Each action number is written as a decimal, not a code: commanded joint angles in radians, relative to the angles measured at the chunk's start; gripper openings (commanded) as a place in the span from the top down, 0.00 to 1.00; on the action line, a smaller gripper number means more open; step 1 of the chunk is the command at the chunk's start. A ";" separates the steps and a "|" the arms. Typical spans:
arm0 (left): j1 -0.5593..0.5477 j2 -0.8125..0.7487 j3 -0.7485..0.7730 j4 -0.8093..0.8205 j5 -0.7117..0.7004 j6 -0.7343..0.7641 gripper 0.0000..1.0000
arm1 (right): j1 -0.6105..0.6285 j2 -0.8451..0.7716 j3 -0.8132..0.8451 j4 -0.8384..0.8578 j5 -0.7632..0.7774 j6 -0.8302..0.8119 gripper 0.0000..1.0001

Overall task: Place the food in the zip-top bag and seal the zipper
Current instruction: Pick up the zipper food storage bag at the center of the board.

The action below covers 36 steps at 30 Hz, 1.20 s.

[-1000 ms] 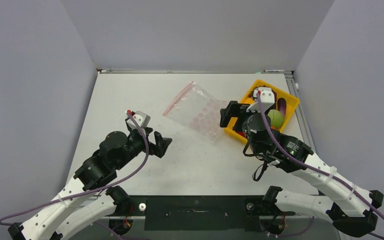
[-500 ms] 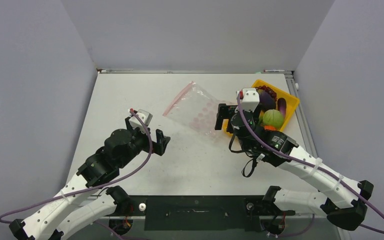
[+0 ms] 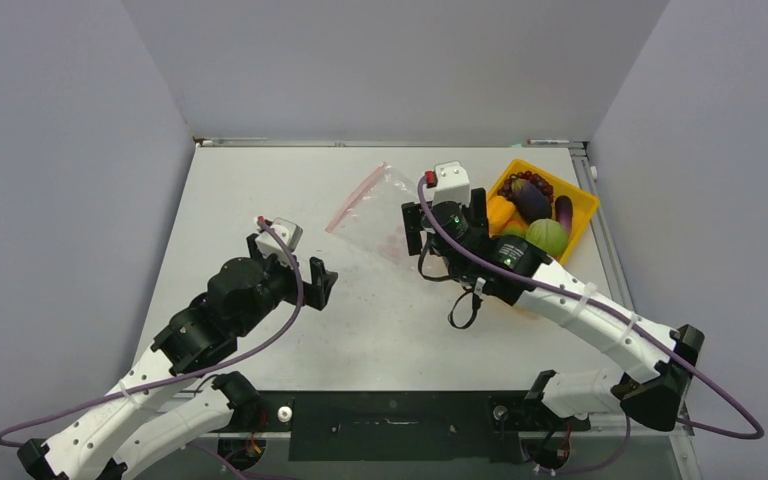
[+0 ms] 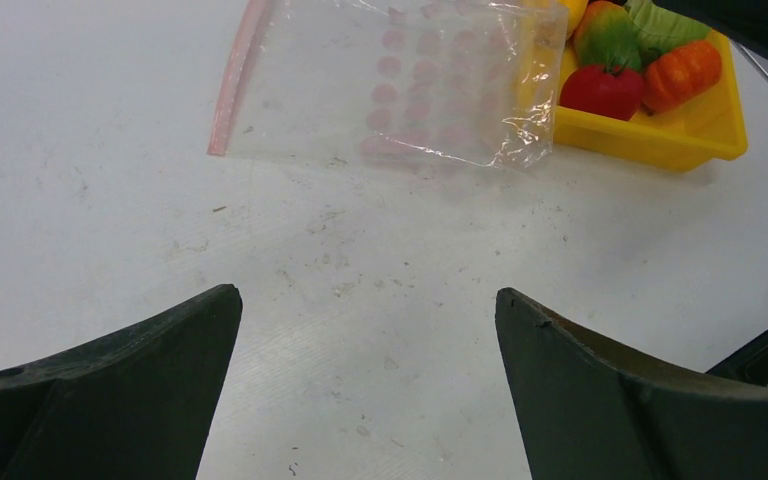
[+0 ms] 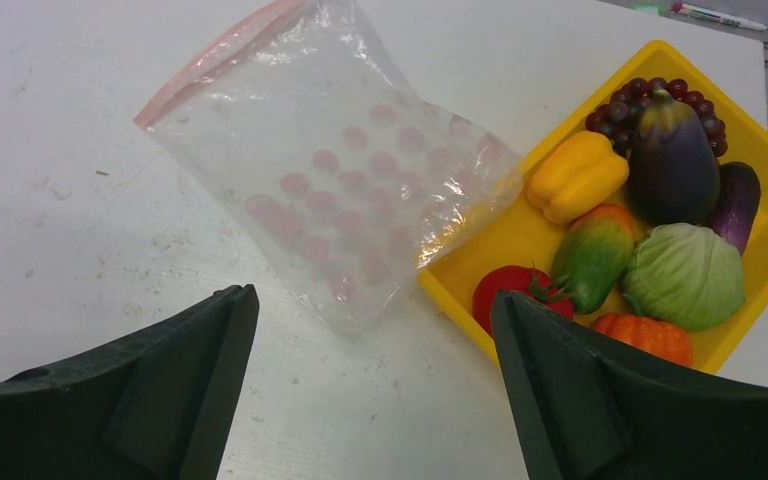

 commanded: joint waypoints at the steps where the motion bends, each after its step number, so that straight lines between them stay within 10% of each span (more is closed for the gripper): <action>1: -0.004 -0.005 0.048 0.009 -0.027 0.004 0.04 | -0.057 0.074 0.070 0.011 -0.115 -0.077 0.10; 36: -0.003 -0.028 0.052 -0.001 -0.027 0.002 0.04 | -0.406 0.593 0.316 0.123 -0.463 -0.208 0.10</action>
